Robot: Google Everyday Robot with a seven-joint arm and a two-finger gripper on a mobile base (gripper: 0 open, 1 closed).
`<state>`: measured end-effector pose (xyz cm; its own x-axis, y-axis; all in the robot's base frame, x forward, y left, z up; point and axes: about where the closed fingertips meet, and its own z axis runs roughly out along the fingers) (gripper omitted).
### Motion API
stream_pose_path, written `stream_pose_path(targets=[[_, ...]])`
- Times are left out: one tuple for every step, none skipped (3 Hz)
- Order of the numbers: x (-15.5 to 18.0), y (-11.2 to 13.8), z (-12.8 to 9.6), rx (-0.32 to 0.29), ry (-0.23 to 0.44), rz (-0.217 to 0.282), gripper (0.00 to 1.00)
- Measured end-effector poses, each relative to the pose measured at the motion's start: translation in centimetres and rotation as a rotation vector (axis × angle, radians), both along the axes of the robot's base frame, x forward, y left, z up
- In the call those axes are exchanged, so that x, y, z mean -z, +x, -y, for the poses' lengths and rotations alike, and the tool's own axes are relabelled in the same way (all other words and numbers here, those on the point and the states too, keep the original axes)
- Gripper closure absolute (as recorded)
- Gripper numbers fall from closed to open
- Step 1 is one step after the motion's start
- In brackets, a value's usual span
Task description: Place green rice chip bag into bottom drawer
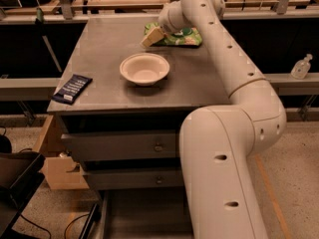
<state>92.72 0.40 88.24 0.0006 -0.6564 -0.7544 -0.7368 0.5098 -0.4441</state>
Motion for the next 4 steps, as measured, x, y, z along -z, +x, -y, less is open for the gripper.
stream_pose_path(targets=[[2.1,1.1,-0.2,0.034,-0.007,-0.044,0.0],[3.2,1.5,0.6,0.069,-0.019,-0.079,0.18],[2.6,1.4,0.6,0.069,-0.019,-0.079,0.41],[2.4,1.4,0.6,0.069,-0.019,-0.079,0.65]])
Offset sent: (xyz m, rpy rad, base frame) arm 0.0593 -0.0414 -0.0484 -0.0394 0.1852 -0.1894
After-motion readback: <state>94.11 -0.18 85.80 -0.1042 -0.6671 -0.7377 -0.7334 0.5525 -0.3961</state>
